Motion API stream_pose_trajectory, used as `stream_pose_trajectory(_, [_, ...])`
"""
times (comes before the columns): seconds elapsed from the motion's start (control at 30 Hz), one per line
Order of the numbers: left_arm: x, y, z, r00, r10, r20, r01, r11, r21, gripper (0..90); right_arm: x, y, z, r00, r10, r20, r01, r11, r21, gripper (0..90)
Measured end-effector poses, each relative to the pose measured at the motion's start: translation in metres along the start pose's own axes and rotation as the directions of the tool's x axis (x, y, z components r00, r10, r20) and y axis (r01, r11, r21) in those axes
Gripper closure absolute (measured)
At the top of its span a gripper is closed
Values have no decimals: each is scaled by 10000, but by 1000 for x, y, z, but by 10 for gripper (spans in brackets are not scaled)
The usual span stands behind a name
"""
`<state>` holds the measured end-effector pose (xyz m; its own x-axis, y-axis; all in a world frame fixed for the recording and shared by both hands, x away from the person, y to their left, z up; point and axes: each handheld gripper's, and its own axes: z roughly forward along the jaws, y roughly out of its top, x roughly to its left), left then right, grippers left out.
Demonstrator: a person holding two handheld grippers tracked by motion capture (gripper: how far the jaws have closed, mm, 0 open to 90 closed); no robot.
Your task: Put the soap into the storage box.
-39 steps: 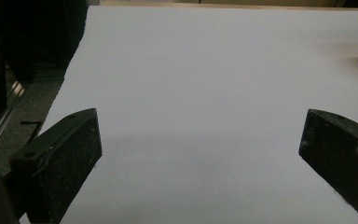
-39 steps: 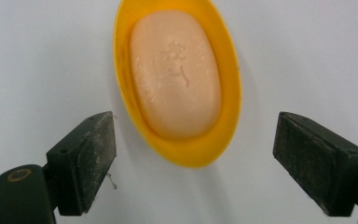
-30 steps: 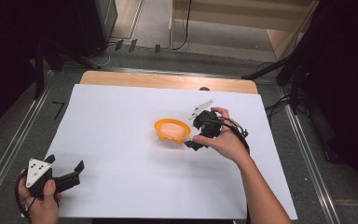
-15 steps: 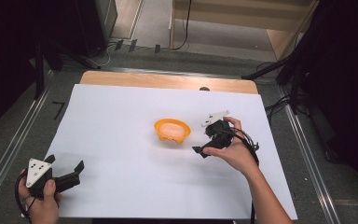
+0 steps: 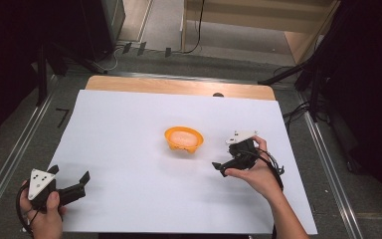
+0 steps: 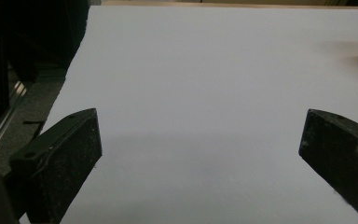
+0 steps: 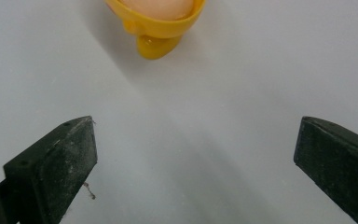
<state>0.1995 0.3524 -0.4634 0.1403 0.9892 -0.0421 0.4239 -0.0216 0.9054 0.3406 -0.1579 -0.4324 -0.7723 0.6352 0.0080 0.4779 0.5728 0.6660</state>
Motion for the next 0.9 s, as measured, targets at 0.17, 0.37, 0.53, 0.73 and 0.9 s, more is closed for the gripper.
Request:
stream_pose_trajectory(0.17, [0,0,0,10000,7,-2,-7,10000,2,0,1,-11,-4,9998,157,83,-156,9997,-202,0])
stream_pose_trajectory(0.37, [0,0,0,10000,1,-12,-1,10000,9,0,1,-25,-6,9989,462,75,-459,9982,-394,0])
stream_pose_trajectory(0.53, [0,0,0,10000,7,-15,-7,10000,1,0,-1,-42,-10,9967,806,118,-797,9947,-657,0])
stream_pose_trajectory(0.73, [0,0,0,10000,15,-25,-15,10000,11,0,-6,-58,-15,9931,1118,344,-1085,9904,-862,0])
stream_pose_trajectory(0.9, [0,0,0,10000,9,-34,-9,10000,2,0,-8,-70,-19,9899,1336,480,-1283,9866,-1008,0])
